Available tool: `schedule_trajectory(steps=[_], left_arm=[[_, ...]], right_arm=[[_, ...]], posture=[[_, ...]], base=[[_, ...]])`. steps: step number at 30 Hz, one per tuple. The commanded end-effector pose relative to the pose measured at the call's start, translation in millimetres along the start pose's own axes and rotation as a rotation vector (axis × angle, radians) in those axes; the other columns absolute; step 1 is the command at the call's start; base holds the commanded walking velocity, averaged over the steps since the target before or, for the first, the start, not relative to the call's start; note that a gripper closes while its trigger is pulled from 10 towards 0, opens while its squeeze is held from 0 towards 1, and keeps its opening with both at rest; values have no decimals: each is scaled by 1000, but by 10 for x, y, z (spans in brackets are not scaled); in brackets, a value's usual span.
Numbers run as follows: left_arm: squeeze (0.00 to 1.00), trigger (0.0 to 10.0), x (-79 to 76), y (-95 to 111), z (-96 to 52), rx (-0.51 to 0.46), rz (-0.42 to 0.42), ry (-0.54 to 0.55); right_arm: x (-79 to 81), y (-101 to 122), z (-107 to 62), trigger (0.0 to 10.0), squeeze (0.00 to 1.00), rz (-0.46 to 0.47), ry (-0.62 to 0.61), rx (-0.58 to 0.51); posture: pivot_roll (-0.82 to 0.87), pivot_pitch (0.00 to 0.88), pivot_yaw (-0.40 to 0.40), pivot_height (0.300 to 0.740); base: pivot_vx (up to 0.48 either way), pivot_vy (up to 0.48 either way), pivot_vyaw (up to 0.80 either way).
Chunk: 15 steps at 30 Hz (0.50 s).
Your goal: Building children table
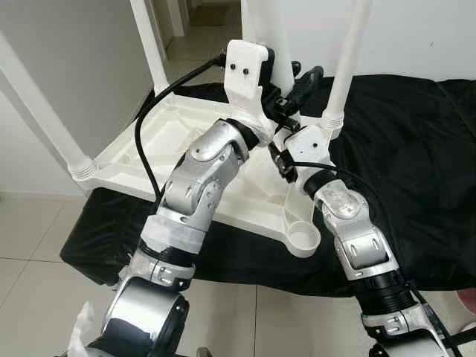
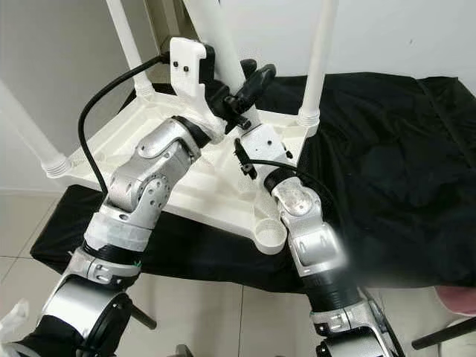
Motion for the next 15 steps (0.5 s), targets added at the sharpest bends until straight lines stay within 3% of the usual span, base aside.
schedule_trajectory(steps=[1, 5, 6, 12, 15], left_arm=[[1000, 10000, -86, 116, 25, -49, 7, -52], [1000, 10000, -99, 125, 28, -51, 11, -59], [35, 10000, -105, 122, 29, -47, 20, -61], [0, 10000, -113, 119, 18, -43, 23, -64], [0, 10000, -39, 85, -10, -26, 4, -19]], right_arm=[[46, -91, -8, 10000, 0, 21, -3, 41], [45, -103, -3, 10000, 0, 52, -35, 43], [53, -129, -2, 10000, 0, 82, -58, 52], [79, -165, -4, 10000, 0, 128, -90, 67], [68, -157, 18, 10000, 0, 184, -149, 61]], posture=[[-67, 0, 93, 740], [-66, 0, 93, 740], [-63, 0, 93, 740], [-65, 0, 93, 740], [-60, 0, 91, 740]], base=[[0, 0, 0], [0, 0, 0], [0, 0, 0], [0, 0, 0], [0, 0, 0]])
Point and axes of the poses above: a point about 5 cm out from each wrist's last joint towards the gripper, its own z axis pointing out of the wrist towards the gripper, its own y axis along the axis of the wrist's last joint, x = y × z, the point moved 4 cm from there along z, pointing out of the wrist towards the gripper, and after that the axes turned 14 degrees about z, right-handed, at the moved point
